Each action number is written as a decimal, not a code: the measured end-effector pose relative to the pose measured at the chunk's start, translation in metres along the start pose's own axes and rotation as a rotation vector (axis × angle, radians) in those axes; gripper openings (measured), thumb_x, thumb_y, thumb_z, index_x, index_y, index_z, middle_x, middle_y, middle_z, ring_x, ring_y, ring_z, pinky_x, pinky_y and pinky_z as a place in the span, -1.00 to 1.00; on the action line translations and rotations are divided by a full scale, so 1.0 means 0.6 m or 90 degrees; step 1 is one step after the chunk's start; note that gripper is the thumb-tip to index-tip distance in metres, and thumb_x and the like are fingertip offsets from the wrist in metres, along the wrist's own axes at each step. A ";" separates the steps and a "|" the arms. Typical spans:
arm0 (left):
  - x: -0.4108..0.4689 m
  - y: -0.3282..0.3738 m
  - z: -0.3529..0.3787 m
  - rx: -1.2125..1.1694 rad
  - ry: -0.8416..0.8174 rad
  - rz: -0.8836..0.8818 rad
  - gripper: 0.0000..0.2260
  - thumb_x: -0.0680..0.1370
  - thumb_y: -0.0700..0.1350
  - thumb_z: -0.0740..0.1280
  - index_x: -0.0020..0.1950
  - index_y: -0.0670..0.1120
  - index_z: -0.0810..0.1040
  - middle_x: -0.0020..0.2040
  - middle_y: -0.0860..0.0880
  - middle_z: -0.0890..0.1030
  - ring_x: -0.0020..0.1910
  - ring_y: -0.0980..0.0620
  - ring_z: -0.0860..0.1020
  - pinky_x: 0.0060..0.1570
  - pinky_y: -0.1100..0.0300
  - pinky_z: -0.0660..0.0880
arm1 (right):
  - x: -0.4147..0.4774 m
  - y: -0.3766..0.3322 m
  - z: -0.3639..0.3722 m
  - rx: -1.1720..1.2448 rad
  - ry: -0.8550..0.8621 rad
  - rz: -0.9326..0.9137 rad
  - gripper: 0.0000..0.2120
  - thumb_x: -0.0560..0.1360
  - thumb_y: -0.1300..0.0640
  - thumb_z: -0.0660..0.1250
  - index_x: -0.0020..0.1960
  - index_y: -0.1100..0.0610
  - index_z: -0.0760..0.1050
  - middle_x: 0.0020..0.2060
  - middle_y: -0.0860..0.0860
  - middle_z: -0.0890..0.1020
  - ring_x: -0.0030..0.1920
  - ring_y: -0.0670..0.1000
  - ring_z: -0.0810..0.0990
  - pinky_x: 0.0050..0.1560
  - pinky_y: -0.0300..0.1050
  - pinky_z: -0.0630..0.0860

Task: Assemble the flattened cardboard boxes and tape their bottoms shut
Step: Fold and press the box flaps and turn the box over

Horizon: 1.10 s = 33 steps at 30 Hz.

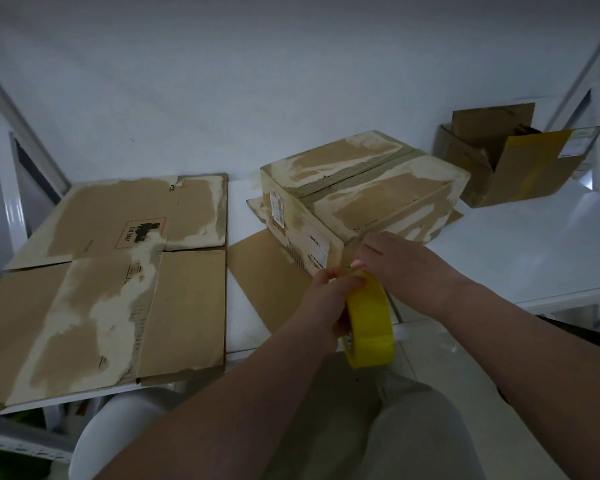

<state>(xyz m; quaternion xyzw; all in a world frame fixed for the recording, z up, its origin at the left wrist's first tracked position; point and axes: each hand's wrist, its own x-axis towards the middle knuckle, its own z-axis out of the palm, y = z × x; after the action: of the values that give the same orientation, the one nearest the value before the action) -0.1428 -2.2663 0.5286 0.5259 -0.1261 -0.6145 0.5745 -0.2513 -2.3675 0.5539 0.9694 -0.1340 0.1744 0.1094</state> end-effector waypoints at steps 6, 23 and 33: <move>0.003 0.005 -0.003 -0.006 0.006 0.005 -0.73 0.51 -0.20 0.37 0.17 -0.07 0.43 -0.04 -0.12 0.59 -0.16 -0.07 0.60 -0.22 0.06 0.57 | 0.009 0.001 0.006 -0.023 -0.009 -0.034 -0.61 0.07 0.37 0.62 -0.18 0.19 0.58 -0.25 0.09 0.58 -0.32 0.06 0.58 -0.54 -0.17 0.49; 0.012 0.010 -0.008 0.037 0.012 0.010 -0.76 0.51 -0.18 0.38 0.14 -0.08 0.45 -0.01 -0.14 0.55 -0.15 -0.09 0.56 -0.19 0.06 0.57 | -0.048 0.029 0.012 0.148 -0.104 0.341 -0.79 0.65 0.13 0.11 0.17 0.14 0.47 -0.20 -0.05 0.50 -0.18 -0.02 0.49 -0.25 -0.17 0.34; 0.013 0.024 -0.015 0.109 0.007 0.011 -0.76 0.49 -0.18 0.39 0.13 -0.10 0.46 -0.11 -0.12 0.55 -0.21 -0.06 0.55 -0.23 0.09 0.53 | 0.012 -0.024 0.019 0.716 -0.027 0.733 -0.68 0.35 -0.08 0.50 -0.02 0.02 0.48 -0.07 -0.03 0.55 -0.07 -0.02 0.56 -0.16 -0.12 0.56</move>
<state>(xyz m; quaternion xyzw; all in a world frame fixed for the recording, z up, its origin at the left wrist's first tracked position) -0.1258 -2.2733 0.5318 0.5756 -0.1796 -0.5936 0.5330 -0.2369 -2.3588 0.5439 0.6610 -0.5070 0.2263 -0.5048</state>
